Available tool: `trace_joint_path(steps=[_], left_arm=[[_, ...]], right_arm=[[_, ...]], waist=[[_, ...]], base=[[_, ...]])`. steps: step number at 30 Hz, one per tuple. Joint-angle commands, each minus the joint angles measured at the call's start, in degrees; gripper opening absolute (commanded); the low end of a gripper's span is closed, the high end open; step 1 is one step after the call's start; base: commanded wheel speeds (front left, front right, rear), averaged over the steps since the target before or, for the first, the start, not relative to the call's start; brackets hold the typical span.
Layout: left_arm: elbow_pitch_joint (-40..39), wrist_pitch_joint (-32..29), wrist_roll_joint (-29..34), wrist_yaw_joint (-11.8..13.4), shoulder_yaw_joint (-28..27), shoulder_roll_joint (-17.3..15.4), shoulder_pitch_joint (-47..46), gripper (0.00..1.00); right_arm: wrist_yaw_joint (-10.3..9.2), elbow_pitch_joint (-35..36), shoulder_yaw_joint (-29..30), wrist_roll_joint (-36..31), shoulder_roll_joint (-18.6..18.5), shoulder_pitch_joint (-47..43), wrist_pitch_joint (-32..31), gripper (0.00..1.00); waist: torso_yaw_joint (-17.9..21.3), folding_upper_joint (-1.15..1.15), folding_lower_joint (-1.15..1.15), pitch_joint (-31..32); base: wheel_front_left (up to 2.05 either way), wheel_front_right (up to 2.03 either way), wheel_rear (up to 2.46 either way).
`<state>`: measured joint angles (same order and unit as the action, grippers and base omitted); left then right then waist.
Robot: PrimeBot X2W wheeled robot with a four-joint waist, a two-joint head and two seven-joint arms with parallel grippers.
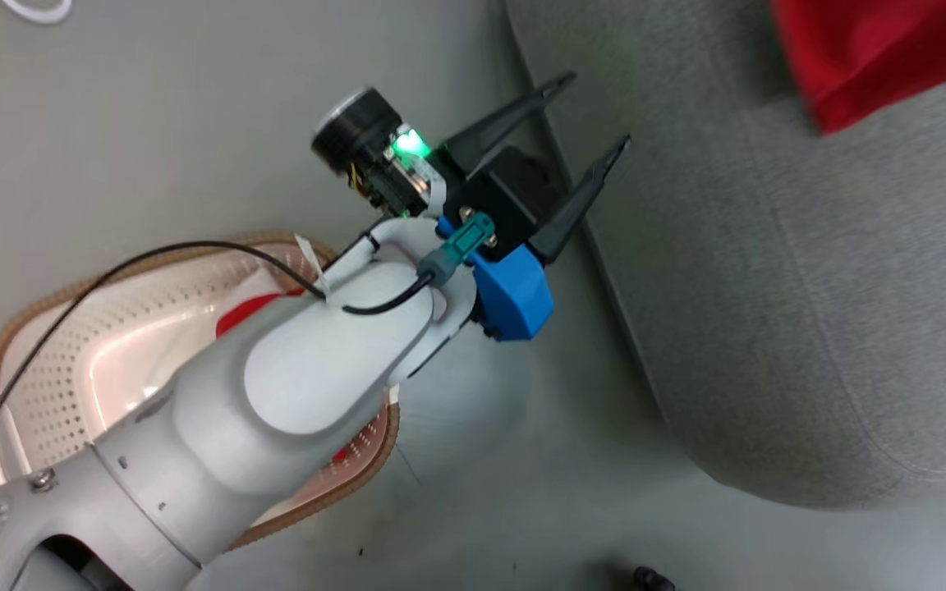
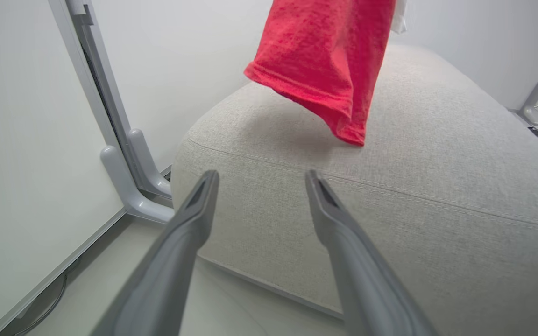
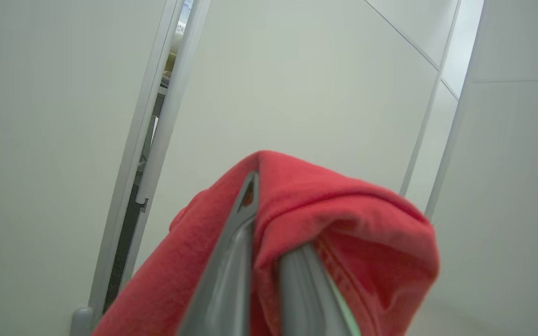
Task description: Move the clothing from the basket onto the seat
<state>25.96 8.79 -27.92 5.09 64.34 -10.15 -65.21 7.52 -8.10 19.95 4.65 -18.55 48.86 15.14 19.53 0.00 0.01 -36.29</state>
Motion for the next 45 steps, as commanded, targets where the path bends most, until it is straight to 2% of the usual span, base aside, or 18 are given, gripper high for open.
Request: trace_joint_path(steps=[1,8,12,13,20,26,32,33,34,35,45], left_arm=[[-0.8,-0.4,0.8,0.4,-0.3,-0.9,-1.7,1.0],[-3.4,-1.6,2.1,1.0,0.2,-2.0,-4.2,1.0],[-4.1,-2.0,2.3,1.1,0.4,-2.4,-4.5,1.0],[-4.5,-2.0,2.3,1.2,0.5,-2.6,-4.7,1.0],[-5.1,-2.1,2.3,1.3,0.8,-2.3,-5.2,1.0],[-4.9,-1.8,2.1,1.3,1.0,-2.3,-5.3,1.0],[-4.5,-1.6,1.8,1.4,1.3,-2.7,-4.8,1.0],[-4.4,-1.5,1.7,1.5,1.3,-2.7,-4.6,1.0],[-4.3,-1.4,1.5,1.6,1.3,-2.6,-4.3,1.0],[-4.3,-1.1,1.4,1.8,1.3,-2.5,-4.0,1.0],[-2.3,2.3,-0.8,2.1,0.7,-1.2,-0.4,1.0]], right_arm=[[-0.06,-0.7,2.0,0.3,-2.5,3.1,0.0,0.0],[-0.06,-6.3,8.0,1.6,-10.2,8.0,0.0,0.0],[-0.06,-9.8,8.8,1.1,-11.3,7.7,0.0,0.0],[-0.06,-12.5,8.6,0.5,-11.0,6.9,0.0,0.0],[-0.06,-18.7,8.4,-1.1,-7.4,4.4,0.0,0.0],[-0.06,-22.6,8.2,-2.3,-3.6,1.8,0.0,0.0],[-0.06,-26.1,7.5,-2.2,-1.4,0.2,0.0,0.0],[-0.06,-26.3,8.0,-1.9,-1.1,-0.1,0.0,0.18],[-0.06,-26.4,8.4,-1.8,-0.6,-0.5,0.0,0.85],[-0.06,-26.3,8.3,-1.7,-0.1,-1.2,0.0,1.0],[-0.06,-18.6,7.9,-2.6,3.7,-14.5,0.0,1.0]], waist=[[-1.4,0.0,-0.01,-5.0],[-2.2,0.0,-0.01,-9.5],[-2.2,0.0,-0.01,-10.3],[-2.3,0.0,-0.01,-10.7],[-2.8,0.0,-0.01,-11.3],[-3.3,0.0,-0.01,-11.4],[-3.4,0.0,-0.01,-10.7],[-3.3,0.0,-0.01,-10.3],[-3.3,0.0,-0.01,-9.9],[-3.3,0.0,-0.01,-9.4],[-3.2,0.0,-0.01,-1.4]], base=[[0.0,0.0,0.0],[0.0,0.0,0.0],[0.0,0.0,0.0],[0.0,0.0,0.0],[0.0,0.0,0.0],[0.0,0.0,0.0],[0.0,0.0,0.0],[0.0,0.0,0.0],[0.0,0.0,0.0],[0.0,0.0,0.0],[0.0,0.0,0.0]])
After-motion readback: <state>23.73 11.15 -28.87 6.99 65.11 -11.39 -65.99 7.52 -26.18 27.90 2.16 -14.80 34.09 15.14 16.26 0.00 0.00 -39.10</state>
